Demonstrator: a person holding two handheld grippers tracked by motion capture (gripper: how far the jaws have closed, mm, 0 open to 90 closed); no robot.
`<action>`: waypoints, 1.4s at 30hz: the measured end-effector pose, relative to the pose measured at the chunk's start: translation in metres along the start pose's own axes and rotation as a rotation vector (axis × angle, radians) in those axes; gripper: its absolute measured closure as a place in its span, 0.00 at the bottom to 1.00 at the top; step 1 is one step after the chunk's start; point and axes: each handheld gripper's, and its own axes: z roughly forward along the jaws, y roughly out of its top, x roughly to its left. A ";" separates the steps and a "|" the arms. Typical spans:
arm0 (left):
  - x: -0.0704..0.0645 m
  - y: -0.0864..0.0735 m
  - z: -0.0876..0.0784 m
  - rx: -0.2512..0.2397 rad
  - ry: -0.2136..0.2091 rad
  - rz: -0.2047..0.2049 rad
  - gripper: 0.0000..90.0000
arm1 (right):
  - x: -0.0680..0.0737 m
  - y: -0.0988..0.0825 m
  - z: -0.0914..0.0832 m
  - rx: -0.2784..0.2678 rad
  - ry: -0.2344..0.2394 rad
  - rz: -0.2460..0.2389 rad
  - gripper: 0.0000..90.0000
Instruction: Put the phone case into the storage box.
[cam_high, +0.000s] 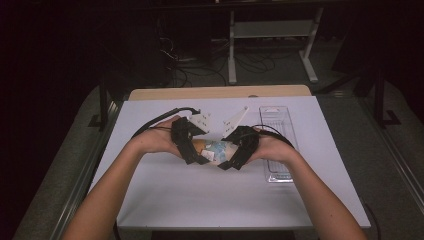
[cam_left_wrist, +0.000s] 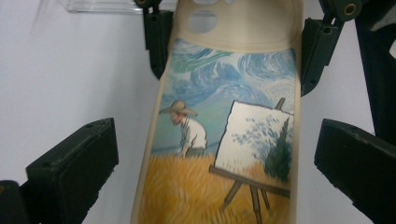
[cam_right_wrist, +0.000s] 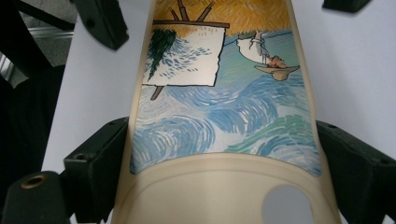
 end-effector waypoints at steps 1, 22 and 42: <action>0.000 -0.001 -0.001 -0.004 0.009 -0.006 0.00 | 0.000 -0.001 0.000 0.000 -0.004 0.003 0.12; 0.000 -0.035 -0.027 -0.091 0.160 -0.179 0.00 | -0.011 -0.015 -0.010 0.014 -0.081 0.085 0.12; -0.010 -0.075 -0.025 -0.144 0.312 -0.329 0.00 | -0.025 -0.024 -0.017 0.008 -0.160 0.199 0.12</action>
